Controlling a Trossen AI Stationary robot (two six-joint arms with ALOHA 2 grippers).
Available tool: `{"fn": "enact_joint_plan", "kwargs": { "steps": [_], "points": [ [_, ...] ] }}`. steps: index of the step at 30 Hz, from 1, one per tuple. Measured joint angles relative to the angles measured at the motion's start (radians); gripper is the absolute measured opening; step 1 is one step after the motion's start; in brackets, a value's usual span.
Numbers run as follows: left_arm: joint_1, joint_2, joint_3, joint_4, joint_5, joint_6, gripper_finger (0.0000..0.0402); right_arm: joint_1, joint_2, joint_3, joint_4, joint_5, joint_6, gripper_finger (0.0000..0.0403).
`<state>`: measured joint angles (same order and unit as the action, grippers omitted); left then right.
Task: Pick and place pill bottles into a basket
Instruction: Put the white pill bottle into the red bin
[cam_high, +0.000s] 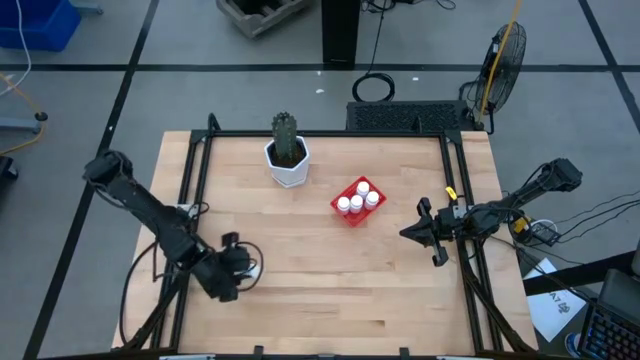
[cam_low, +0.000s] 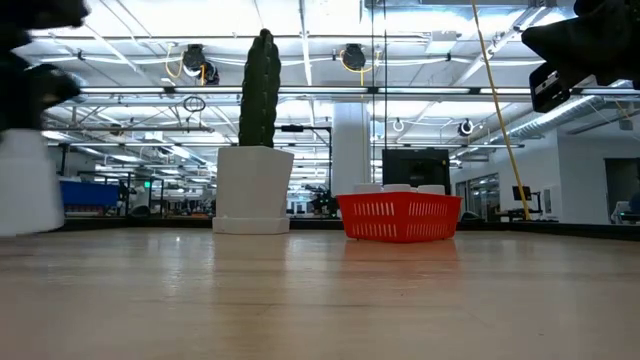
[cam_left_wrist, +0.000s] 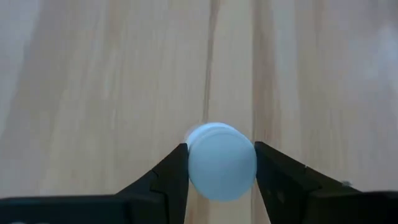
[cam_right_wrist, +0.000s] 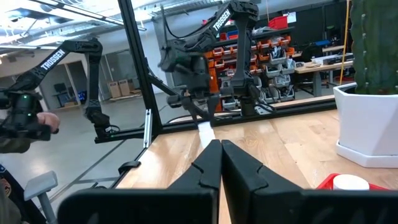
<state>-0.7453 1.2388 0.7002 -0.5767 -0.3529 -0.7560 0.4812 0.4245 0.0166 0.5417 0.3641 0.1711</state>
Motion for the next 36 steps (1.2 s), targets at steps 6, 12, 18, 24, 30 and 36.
{"fn": "enact_joint_plan", "kwargs": {
  "steps": [6, 12, 18, 24, 30, 36],
  "points": [
    [0.171, 0.0, 0.0, 0.314, 0.048, 0.355, 0.0174, 0.0, 0.0, 0.0, 0.0, 0.0, 0.0, 0.0004],
    [0.408, 0.0, 0.0, 0.555, 0.24, 0.597, 0.0165, 0.0, 0.0, 0.0, 0.0, 0.0, 0.0, 0.0004],
    [0.645, 0.025, 0.005, 0.682, 0.374, 0.685, 0.0162, 0.0, 0.0, 0.0, 0.0, 0.0, 0.0, 0.0004],
    [0.773, 0.135, 0.134, 0.652, 0.491, 0.753, 0.0167, 0.0, 0.0, 0.0, 0.0, 0.0, 0.0, 0.0004],
    [0.808, 0.324, 0.427, 0.439, 0.566, 0.882, 0.0162, 0.0, 0.0, 0.0, 0.0, 0.0, 0.0, 0.0004],
    [0.828, 0.545, 0.774, 0.103, 0.612, 1.012, 0.0173, 0.0, 0.0, 0.0, 0.0, 0.0, 0.0, 0.0004]
  ]
}}
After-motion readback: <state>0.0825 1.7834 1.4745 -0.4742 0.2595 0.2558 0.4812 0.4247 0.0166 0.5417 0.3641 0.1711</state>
